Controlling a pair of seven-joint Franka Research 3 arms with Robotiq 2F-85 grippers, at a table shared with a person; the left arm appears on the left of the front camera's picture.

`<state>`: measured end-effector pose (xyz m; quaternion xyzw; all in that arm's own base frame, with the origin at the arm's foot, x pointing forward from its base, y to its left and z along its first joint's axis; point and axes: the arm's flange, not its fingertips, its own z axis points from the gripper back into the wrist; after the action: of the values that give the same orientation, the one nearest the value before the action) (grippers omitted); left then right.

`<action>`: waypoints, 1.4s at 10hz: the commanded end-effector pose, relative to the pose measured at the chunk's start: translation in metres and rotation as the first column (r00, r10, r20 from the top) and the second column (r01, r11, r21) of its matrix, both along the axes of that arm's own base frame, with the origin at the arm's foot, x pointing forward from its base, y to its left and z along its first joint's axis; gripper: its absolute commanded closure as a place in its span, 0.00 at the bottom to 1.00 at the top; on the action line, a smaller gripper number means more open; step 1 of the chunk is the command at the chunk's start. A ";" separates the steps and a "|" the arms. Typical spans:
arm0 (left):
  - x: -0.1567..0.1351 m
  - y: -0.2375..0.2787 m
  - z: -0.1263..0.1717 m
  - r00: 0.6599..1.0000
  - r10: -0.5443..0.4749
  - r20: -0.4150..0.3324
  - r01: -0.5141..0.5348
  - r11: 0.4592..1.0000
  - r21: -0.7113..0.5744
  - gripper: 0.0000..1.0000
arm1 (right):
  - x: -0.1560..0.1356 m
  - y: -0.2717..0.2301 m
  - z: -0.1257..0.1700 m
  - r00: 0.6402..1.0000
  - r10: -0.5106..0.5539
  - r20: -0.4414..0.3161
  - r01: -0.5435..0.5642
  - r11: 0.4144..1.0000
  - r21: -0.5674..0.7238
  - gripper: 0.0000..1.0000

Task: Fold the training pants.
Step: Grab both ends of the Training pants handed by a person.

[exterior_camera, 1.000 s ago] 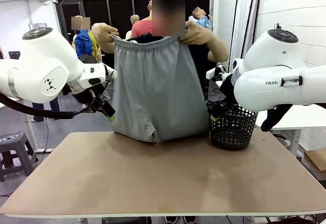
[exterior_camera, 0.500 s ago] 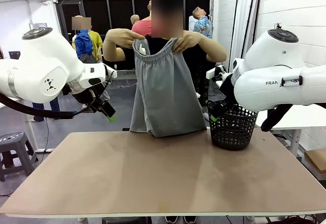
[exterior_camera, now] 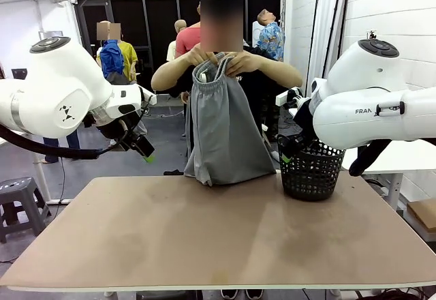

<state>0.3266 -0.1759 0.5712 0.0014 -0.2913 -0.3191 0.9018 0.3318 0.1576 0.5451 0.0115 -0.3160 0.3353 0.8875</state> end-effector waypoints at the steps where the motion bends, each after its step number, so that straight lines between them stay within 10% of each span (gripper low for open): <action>1: 0.002 0.000 -0.001 1.000 -0.007 0.008 0.007 1.000 -0.005 0.00 | 0.000 0.000 0.001 1.000 -0.006 0.004 0.006 1.000 0.003 0.00; 14: 0.002 0.000 -0.001 1.000 -0.007 0.008 0.007 1.000 -0.005 0.00 | 0.000 0.000 0.001 1.000 -0.006 0.004 0.006 1.000 0.003 0.00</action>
<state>0.3266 -0.1759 0.5712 0.0014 -0.2913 -0.3191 0.9018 0.3318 0.1576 0.5451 0.0115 -0.3160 0.3353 0.8875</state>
